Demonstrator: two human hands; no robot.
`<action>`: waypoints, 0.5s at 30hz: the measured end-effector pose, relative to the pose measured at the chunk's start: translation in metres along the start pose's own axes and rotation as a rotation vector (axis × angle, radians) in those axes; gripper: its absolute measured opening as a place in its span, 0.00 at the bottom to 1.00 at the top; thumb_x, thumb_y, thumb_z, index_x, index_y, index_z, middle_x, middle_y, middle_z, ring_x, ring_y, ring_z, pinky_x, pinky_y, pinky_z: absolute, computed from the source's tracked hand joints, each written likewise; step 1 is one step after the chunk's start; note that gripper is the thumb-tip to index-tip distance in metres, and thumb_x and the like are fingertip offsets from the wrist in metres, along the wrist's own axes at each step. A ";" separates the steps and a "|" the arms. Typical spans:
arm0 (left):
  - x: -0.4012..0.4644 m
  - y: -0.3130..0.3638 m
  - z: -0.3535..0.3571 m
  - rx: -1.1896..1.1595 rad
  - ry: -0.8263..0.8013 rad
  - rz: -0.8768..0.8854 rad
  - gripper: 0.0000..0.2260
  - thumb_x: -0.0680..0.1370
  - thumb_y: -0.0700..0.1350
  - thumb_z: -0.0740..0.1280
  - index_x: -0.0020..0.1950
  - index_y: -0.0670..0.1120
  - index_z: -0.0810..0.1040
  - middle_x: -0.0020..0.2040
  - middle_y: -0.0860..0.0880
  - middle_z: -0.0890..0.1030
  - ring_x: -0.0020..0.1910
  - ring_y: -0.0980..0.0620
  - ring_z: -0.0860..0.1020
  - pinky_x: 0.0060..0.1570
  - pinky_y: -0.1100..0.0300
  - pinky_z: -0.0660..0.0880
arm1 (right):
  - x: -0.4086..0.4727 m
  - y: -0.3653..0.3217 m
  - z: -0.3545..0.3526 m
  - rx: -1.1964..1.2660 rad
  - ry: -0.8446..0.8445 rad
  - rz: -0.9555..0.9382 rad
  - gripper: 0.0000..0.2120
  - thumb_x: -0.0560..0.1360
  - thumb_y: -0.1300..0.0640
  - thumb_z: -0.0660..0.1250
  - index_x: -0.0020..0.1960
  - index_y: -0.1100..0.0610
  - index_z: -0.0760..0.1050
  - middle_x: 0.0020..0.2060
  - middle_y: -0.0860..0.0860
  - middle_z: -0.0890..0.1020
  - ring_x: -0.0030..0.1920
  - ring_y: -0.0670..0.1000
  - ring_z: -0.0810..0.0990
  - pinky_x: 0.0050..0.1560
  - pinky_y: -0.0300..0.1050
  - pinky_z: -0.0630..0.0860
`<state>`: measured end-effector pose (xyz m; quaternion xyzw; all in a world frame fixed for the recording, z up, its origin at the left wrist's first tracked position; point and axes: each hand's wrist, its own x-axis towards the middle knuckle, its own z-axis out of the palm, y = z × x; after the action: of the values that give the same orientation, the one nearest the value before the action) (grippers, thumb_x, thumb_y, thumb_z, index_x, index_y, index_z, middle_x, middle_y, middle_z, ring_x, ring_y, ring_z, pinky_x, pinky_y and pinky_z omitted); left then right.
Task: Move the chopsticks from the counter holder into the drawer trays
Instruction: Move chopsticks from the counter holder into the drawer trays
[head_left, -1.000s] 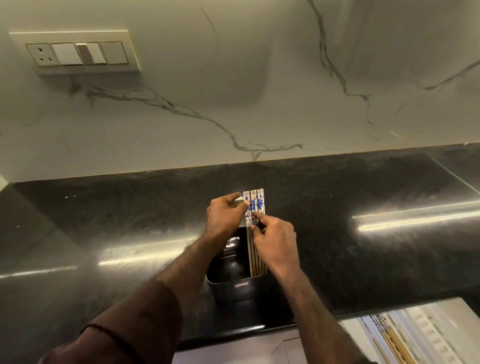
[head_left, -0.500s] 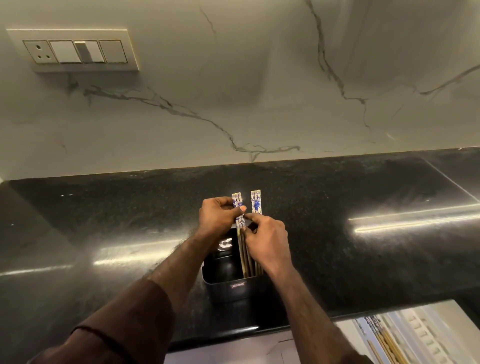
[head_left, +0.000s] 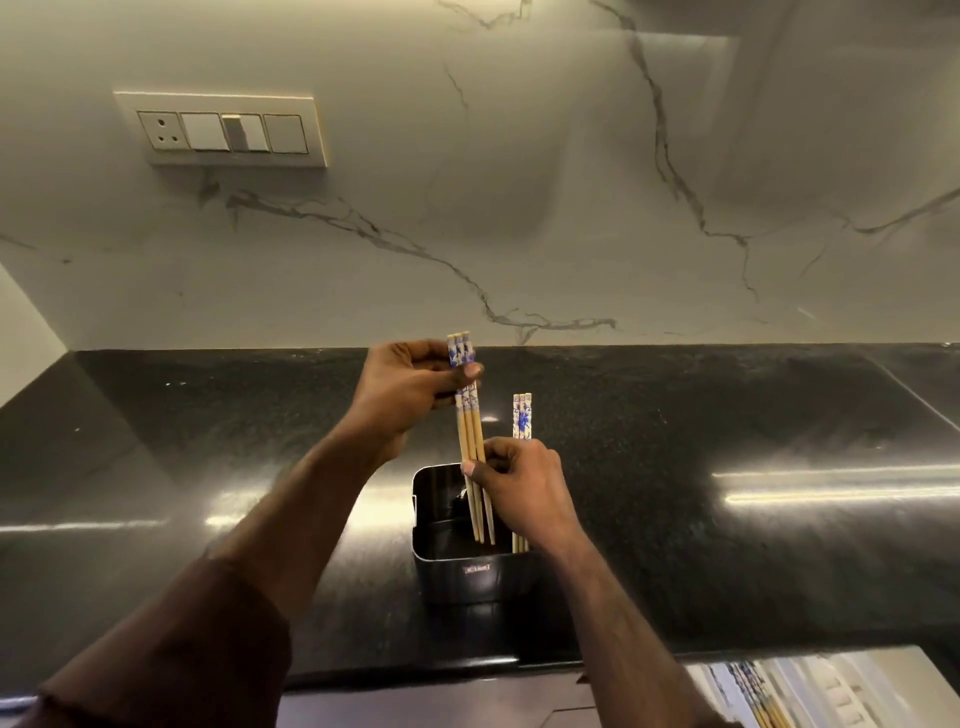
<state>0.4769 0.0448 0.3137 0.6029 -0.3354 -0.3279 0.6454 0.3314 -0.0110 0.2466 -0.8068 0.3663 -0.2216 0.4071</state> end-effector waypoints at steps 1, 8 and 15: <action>-0.004 0.009 -0.001 -0.002 -0.011 0.006 0.09 0.68 0.39 0.76 0.47 0.44 0.83 0.44 0.44 0.86 0.45 0.48 0.85 0.46 0.57 0.82 | -0.002 -0.004 -0.002 0.023 -0.004 -0.016 0.09 0.74 0.52 0.71 0.52 0.52 0.82 0.42 0.46 0.85 0.44 0.42 0.83 0.49 0.43 0.81; -0.045 0.057 0.000 -0.044 0.009 0.087 0.10 0.67 0.36 0.76 0.48 0.41 0.83 0.44 0.42 0.86 0.43 0.48 0.85 0.46 0.55 0.82 | -0.029 -0.038 -0.020 0.089 0.013 -0.107 0.07 0.74 0.56 0.71 0.52 0.53 0.83 0.40 0.45 0.85 0.41 0.40 0.83 0.44 0.33 0.78; -0.103 0.088 0.006 -0.052 -0.051 0.163 0.12 0.61 0.42 0.76 0.43 0.44 0.84 0.43 0.42 0.86 0.43 0.46 0.85 0.45 0.55 0.82 | -0.085 -0.062 -0.041 0.074 0.065 -0.130 0.07 0.74 0.56 0.71 0.52 0.54 0.82 0.39 0.45 0.84 0.40 0.41 0.83 0.39 0.28 0.76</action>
<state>0.4162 0.1318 0.3977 0.5481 -0.3910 -0.2981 0.6766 0.2760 0.0596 0.3161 -0.8056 0.3177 -0.2872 0.4094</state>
